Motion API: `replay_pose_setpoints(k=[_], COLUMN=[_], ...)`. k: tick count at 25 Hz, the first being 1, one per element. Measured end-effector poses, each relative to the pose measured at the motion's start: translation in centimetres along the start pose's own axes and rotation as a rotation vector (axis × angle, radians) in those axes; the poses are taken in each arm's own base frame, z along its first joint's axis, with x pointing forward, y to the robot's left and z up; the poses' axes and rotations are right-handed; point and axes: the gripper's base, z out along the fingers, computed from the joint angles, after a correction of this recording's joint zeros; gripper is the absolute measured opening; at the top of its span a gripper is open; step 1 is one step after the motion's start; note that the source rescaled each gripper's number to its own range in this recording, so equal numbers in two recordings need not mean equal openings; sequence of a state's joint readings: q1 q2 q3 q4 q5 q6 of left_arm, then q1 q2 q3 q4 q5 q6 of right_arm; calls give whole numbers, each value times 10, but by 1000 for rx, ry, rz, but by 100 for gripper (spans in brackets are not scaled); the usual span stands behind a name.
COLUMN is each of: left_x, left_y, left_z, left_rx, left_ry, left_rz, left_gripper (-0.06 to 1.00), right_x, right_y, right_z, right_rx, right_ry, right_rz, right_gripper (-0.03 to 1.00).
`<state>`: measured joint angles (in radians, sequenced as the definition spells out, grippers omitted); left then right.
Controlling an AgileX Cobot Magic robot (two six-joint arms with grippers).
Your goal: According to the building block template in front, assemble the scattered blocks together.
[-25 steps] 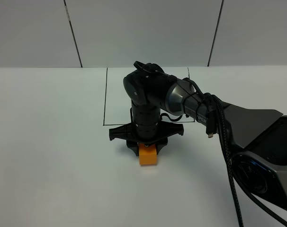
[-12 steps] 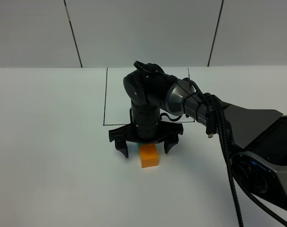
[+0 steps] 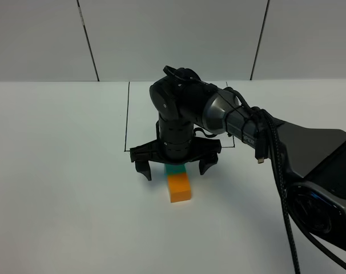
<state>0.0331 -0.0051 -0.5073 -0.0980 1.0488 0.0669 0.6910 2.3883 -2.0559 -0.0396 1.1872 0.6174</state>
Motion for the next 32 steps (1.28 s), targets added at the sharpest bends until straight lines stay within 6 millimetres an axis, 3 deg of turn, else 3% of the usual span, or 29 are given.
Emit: replay_pose_setpoints(k=[6,12,21,28,32], left_x=[0,0,0,0,0], left_y=[0,0,0,0,0], left_z=[0,0,0,0,0], left_rx=[0,0,0,0,0], left_ry=[0,0,0,0,0], left_rz=[0,0,0,0,0], left_gripper=[66,66,66,66,66], right_x=[-5,-24,-65,-77,-77], right_y=[-10,-42,-142,-219,-231], right_z=[-16,-29,-30,-28,-39], right_rx=[8,8,10,-20,-11], right_ry=[-19,-41,-40,-31,-47], right_rz=[-72,-150,-21,52,51], right_gripper=[100,100,100,100,100])
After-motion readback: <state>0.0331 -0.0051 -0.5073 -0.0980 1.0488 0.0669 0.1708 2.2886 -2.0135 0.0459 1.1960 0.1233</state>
